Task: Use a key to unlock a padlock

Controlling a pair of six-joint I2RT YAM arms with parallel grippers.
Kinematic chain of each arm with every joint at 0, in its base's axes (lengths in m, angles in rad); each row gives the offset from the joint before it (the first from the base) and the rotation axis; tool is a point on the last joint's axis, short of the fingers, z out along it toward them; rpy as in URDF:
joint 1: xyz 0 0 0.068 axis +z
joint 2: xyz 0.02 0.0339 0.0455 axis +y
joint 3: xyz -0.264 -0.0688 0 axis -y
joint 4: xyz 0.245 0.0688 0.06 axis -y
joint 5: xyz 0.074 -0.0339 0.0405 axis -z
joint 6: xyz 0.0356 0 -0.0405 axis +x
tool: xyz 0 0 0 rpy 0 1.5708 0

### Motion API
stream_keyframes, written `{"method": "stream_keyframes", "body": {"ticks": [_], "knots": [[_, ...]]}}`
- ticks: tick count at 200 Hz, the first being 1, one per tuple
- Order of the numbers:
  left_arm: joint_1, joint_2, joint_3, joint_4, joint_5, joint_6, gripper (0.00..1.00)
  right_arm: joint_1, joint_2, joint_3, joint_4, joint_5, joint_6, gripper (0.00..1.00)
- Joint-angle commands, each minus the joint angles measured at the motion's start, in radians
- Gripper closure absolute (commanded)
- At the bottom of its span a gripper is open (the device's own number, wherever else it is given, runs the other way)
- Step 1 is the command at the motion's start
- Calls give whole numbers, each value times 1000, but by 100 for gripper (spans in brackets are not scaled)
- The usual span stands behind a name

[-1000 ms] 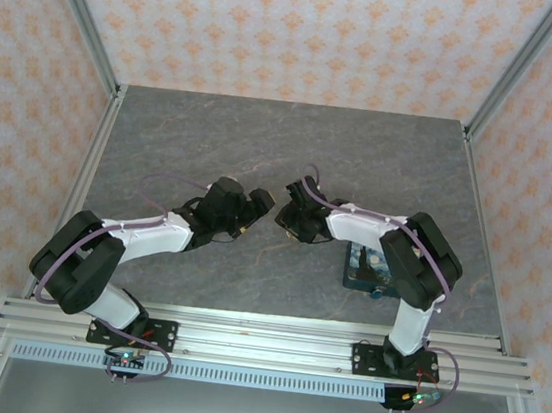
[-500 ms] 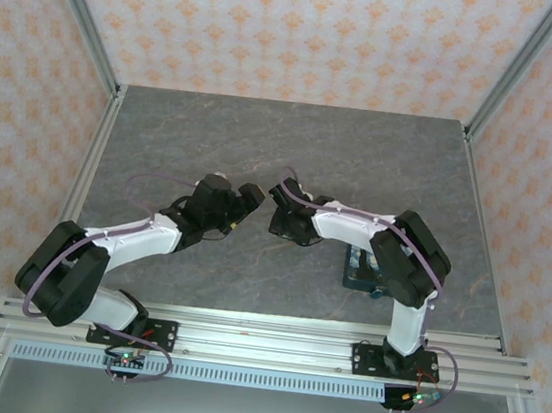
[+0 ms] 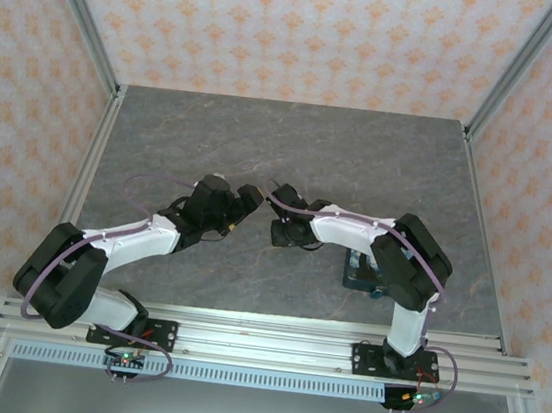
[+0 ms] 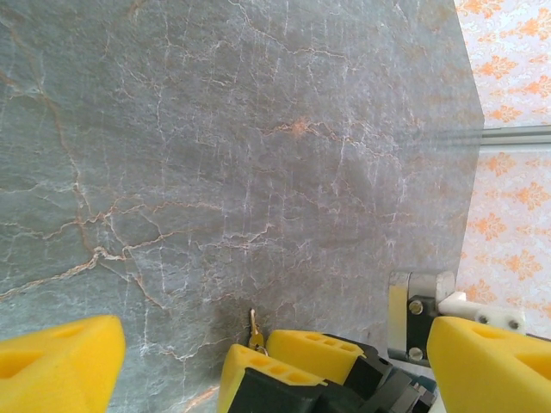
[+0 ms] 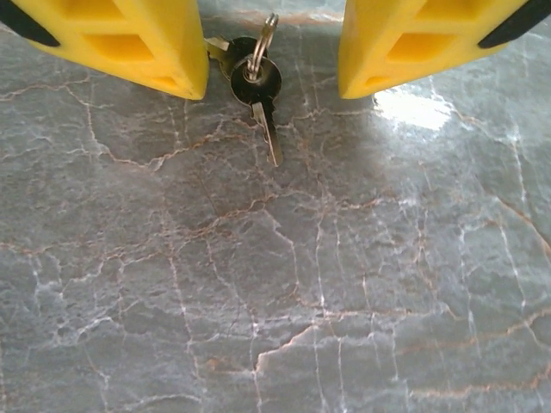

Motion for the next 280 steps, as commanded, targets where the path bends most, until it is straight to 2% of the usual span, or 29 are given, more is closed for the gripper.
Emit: {"method": "stream_keyframes", "body": {"ticks": [1, 48, 70, 97, 113, 157, 201, 240, 280], "knots": [[11, -20, -2, -23, -11, 24, 8, 5, -12, -31, -121, 16, -98, 57], [11, -18, -1, -28, -19, 21, 8, 5, 21, -50, -96, 35, -80, 63], [11, -17, -3, -30, -27, 21, 8, 5, 40, -61, -70, 53, -47, 70], [12, -11, -5, -32, -33, 21, 8, 5, 56, -83, -42, 87, -3, 82], [11, -4, -6, -32, -39, 23, 8, 5, 57, -101, -18, 92, 12, 100], [12, 2, -12, -30, -43, 24, 8, -6, -37, -170, 82, 5, 15, 100], [10, 3, -11, -33, -39, 30, 7, -70, -176, -250, 222, -181, 63, 100], [9, 14, 0, -38, -16, 42, 7, -132, -239, -338, 379, -359, 103, 100], [4, 71, 46, -47, 52, 59, 7, -177, -269, -413, 515, -460, 173, 100]]}}
